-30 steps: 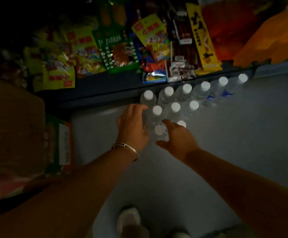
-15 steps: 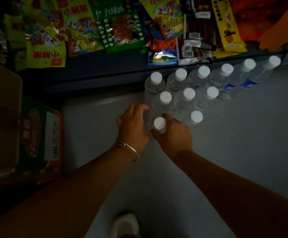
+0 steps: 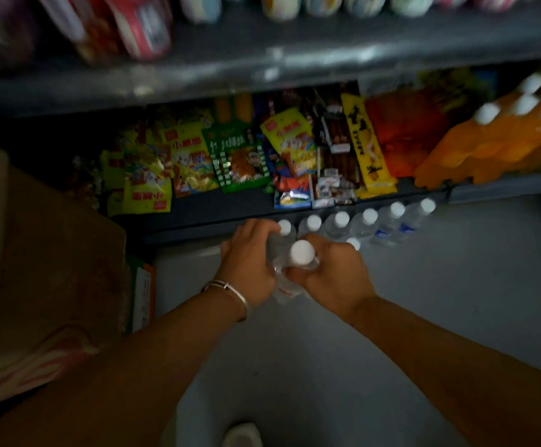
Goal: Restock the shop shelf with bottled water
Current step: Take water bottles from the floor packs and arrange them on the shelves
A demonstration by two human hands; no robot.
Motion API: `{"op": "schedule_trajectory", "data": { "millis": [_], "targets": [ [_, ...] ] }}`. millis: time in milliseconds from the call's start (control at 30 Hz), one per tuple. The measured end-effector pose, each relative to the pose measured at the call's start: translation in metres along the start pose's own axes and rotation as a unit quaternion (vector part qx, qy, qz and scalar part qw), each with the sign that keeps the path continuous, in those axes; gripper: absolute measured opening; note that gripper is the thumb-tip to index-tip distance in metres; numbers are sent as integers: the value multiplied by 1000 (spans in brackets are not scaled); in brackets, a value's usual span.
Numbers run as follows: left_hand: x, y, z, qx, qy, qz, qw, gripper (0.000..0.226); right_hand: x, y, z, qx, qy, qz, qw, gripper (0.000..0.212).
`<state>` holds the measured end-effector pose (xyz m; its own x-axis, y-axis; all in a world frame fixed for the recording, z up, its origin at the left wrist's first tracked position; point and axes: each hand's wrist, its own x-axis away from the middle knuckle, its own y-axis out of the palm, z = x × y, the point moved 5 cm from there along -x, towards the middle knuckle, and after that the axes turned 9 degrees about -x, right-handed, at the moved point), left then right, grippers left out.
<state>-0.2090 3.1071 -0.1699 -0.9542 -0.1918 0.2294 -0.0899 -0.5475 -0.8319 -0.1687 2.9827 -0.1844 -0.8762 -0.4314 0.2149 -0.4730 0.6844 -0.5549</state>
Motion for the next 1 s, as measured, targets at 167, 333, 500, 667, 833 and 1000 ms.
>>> {"op": "schedule_trajectory", "data": {
  "millis": [167,333,500,667,833,1000],
  "targets": [
    [22,-112,71,4,33,20,999,68,15,-96,-117,19,-81,9,996,34],
    [49,-239,154,20,86,73,993,55,38,-202,-250,10,-154,21,988,25],
    [81,-372,238,26,136,104,985,40,69,-310,-387,-4,-216,20,976,22],
    [111,-500,304,12,167,141,976,48,103,-409,-522,-46,-283,34,957,16],
    [149,-611,364,0,197,190,962,41,133,-484,-634,-90,-324,45,941,14],
    [176,-704,401,48,208,238,948,40,149,-535,-726,-127,-356,67,923,20]
  ]
}}
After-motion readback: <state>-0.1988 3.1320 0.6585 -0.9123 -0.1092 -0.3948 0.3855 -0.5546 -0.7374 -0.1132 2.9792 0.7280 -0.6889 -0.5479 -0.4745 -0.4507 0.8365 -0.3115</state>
